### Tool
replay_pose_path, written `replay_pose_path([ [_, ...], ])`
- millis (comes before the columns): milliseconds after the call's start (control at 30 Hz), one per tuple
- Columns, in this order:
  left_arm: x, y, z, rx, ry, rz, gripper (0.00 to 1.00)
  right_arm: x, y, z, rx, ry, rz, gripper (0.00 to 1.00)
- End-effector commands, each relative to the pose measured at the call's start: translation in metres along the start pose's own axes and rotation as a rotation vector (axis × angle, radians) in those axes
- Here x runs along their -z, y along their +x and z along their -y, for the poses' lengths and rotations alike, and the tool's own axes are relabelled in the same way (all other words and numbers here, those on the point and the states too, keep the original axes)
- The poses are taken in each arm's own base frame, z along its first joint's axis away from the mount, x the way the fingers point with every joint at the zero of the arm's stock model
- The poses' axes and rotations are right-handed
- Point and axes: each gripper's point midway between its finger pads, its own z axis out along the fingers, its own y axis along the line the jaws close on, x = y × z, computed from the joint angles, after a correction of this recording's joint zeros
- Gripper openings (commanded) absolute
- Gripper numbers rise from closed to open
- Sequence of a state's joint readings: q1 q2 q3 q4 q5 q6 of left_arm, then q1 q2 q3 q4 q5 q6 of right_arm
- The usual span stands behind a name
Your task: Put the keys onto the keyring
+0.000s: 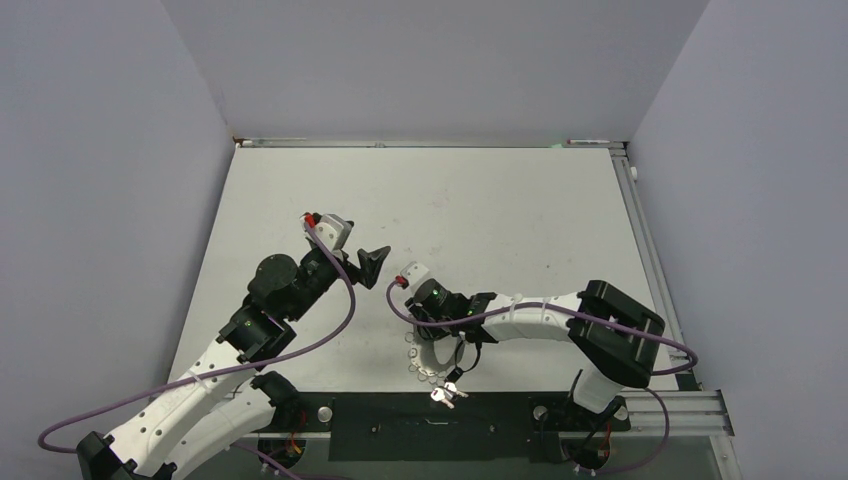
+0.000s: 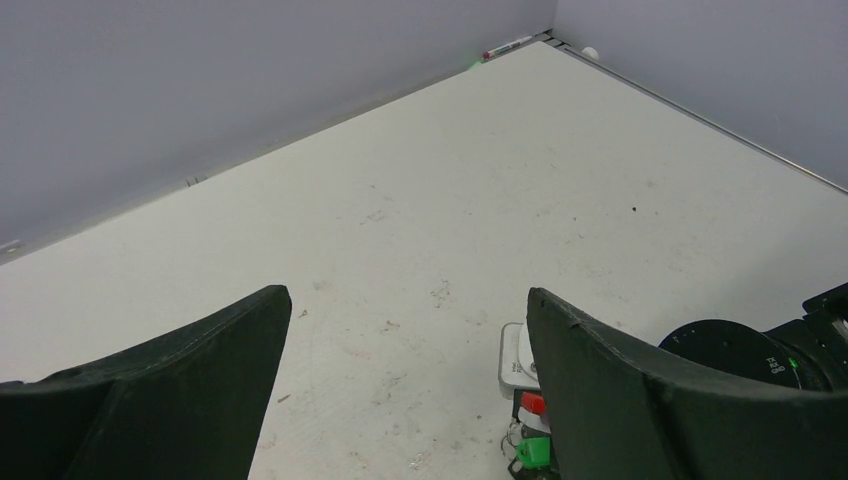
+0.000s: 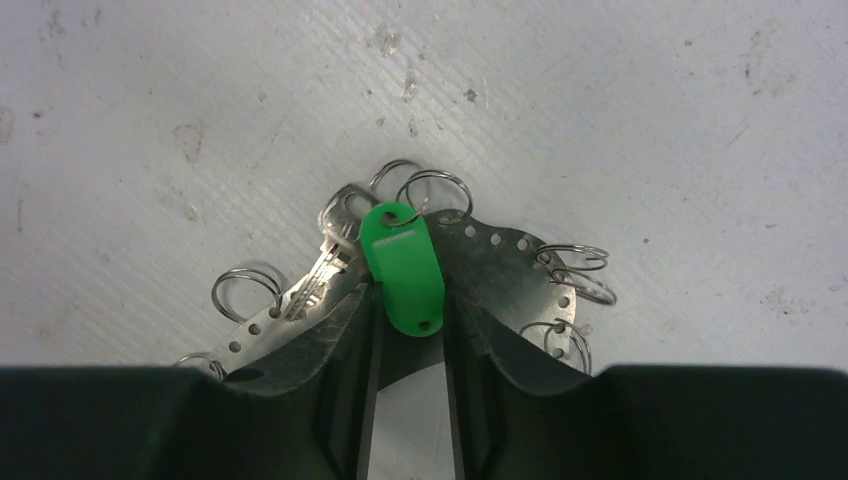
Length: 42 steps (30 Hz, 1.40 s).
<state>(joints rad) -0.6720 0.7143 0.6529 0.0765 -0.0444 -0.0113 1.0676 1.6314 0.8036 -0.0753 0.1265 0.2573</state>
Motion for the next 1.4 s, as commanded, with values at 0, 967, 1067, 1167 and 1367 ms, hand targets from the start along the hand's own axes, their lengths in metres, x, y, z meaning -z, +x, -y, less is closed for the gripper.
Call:
replay_pose_path([
  [0,0.003,-0.030,0.000,-0.002,0.004,0.069,0.86,-0.006,0.010,-0.002,0.012,-0.018,-0.032,0.21],
  [967,0.003,-0.030,-0.001,-0.002,0.003,0.072,0.86,0.010,-0.031,-0.009,-0.068,-0.148,0.026,0.46],
  [1067,0.003,-0.031,0.000,0.001,0.009,0.075,0.86,0.007,-0.021,-0.006,-0.049,-0.122,-0.001,0.49],
  [1167,0.004,-0.031,0.000,0.001,0.009,0.075,0.86,0.003,-0.017,0.001,-0.039,-0.087,-0.014,0.50],
  [1367,0.003,-0.031,0.000,0.001,0.009,0.073,0.86,-0.008,-0.011,0.006,-0.010,-0.050,-0.036,0.50],
])
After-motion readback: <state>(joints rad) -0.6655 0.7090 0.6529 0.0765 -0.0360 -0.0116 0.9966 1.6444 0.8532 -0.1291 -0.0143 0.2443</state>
